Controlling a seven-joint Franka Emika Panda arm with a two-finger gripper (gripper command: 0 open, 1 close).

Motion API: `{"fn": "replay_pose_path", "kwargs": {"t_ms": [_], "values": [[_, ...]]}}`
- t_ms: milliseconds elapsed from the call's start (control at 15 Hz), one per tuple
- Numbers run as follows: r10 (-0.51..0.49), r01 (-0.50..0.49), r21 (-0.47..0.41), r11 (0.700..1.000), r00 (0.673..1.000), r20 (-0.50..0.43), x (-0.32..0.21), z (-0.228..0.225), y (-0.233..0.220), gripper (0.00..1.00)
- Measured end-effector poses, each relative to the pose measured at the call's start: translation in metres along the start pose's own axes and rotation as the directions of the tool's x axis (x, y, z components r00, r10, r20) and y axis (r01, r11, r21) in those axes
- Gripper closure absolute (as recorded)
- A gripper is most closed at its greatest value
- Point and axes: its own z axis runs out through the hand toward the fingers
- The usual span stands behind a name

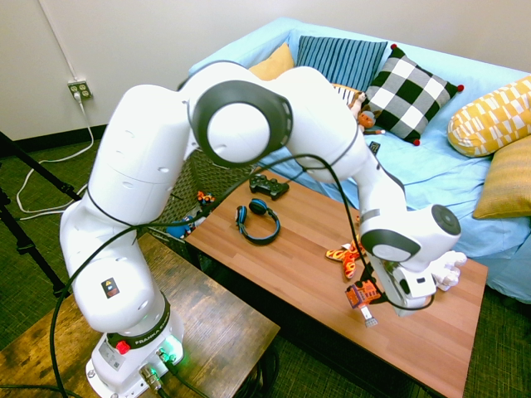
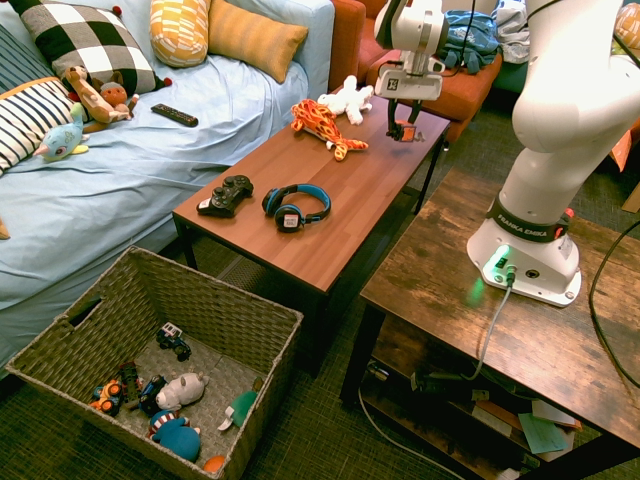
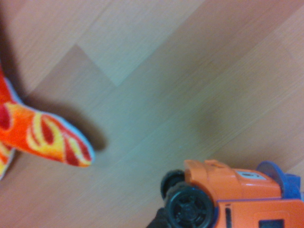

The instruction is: Put the toy car in the basket

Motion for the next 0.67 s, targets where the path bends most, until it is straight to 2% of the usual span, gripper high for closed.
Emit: {"fn": "replay_pose_path", "kwargs": {"t_ms": [133, 267, 400, 667], "values": [[-0.093, 0.093, -0.001, 0.996, 0.993, -0.079, -0.051, -0.028, -0.023, 1.00], [-0.176, 0.172, -0.040, 0.984, 0.967, -0.183, -0.123, -0.040, -0.053, 1.00], [-0.260, 0.245, -0.087, 0.966, 0.929, -0.263, -0.196, -0.025, -0.072, 1.00], [-0.395, 0.342, -0.204, 0.917, 0.847, -0.356, -0.348, -0.002, -0.136, 1.00]]}}
